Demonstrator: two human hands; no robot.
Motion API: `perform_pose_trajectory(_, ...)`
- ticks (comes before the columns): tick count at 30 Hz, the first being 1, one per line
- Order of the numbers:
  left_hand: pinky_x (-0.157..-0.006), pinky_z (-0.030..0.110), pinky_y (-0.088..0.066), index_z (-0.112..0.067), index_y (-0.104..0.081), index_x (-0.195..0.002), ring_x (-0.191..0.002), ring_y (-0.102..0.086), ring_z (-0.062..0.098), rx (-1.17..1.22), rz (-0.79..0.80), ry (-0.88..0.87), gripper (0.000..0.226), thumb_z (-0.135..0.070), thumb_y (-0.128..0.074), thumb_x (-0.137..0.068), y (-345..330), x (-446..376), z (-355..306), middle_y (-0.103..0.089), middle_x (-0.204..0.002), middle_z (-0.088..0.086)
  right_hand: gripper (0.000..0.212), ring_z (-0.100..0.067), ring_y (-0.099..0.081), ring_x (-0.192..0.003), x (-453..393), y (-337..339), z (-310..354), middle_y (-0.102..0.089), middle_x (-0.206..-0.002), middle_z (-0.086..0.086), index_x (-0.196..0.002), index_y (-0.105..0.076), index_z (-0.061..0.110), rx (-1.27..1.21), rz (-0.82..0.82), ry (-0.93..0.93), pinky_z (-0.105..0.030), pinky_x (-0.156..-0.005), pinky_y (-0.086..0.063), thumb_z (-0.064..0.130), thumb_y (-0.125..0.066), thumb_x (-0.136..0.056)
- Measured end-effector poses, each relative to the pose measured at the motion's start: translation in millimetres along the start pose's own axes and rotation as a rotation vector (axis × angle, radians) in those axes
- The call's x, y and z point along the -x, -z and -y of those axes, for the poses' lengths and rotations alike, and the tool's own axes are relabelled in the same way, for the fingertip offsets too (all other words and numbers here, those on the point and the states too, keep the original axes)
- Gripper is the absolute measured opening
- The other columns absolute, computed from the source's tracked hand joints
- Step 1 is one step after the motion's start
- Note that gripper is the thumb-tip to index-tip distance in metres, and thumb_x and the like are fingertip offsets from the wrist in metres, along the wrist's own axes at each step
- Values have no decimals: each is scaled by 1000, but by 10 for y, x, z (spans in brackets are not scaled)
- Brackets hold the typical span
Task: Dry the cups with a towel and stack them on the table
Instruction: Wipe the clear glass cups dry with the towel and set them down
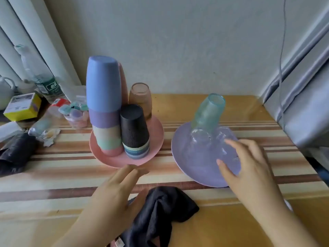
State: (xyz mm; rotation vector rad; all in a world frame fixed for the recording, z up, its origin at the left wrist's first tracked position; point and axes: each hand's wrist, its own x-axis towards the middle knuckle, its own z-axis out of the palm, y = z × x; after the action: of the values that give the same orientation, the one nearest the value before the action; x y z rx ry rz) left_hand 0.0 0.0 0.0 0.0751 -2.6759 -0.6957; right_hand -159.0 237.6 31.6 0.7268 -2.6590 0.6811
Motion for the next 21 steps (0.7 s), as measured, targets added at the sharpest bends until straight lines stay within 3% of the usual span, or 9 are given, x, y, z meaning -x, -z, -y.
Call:
perform_pose_trajectory(2, -66, 18, -42, -27, -51, -115, -83, -55, 8, -53, -7, -76, 33, -40, -47, -86, -48, -6, 42, -54, -103, -13, 60, -34, -53, -97, -78, -30, -84, -50, -112, -8, -120, -59, 15, 152, -25, -17, -42, -81, -48, 34, -80, -67)
perform_pose_trajectory(6, -58, 27, -53, -26, -52, -112, -77, -61, 13, -120, -18, -153, 31, -44, -45, -87, -143, 62, 176, -55, -101, -13, 66, -29, -54, -106, -181, -112, -259, -47, -123, -2, -124, -50, 23, 234, 181, -199, -38, -80, -48, 58, -69, -70)
perform_pose_trajectory(10, -50, 13, -40, -26, -55, -106, -70, -53, 4, -178, -9, -176, 30, -44, -46, -83, -183, 236, 115, -53, -95, -14, 55, -26, -54, -92, -148, -217, -396, -54, -110, -1, -109, -43, 19, 145, 129, -175, -38, -72, -46, 52, -69, -74)
perform_pose_trajectory(12, -59, 15, -42, -28, -53, -108, -75, -55, 4, -186, -38, -194, 31, -44, -46, -82, -232, 345, 53, -55, -96, -15, 54, -25, -52, -84, -117, -286, -434, -56, -105, -2, -106, -39, 17, 113, 87, -163, -36, -66, -44, 49, -71, -75)
perform_pose_trajectory(14, -65, 12, -44, -33, -51, -111, -82, -56, 2, -167, -61, -193, 33, -45, -45, -82, -272, 490, -43, -57, -98, -17, 55, -27, -53, -88, -57, -357, -460, -57, -109, -5, -111, -39, 16, 68, 38, -159, -34, -65, -40, 45, -71, -77)
perform_pose_trajectory(17, -71, 23, -53, -44, -46, -112, -88, -59, 2, -112, -95, -123, 34, -56, -42, -80, -323, 701, -212, -50, -103, -27, 63, -31, -53, -109, -2, -422, -446, -52, -125, -12, -127, -39, 11, -65, 2, -197, -33, -77, -40, 39, -71, -80)
perform_pose_trajectory(21, -75, 15, -45, -45, -46, -117, -96, -54, 0, -124, -55, -97, 44, -62, -35, -77, -329, 832, -350, -47, -106, -28, 74, -33, -46, -123, 8, -417, -378, -40, -139, -16, -139, -33, 6, -180, 48, -298, -36, -93, -40, 36, -69, -82)
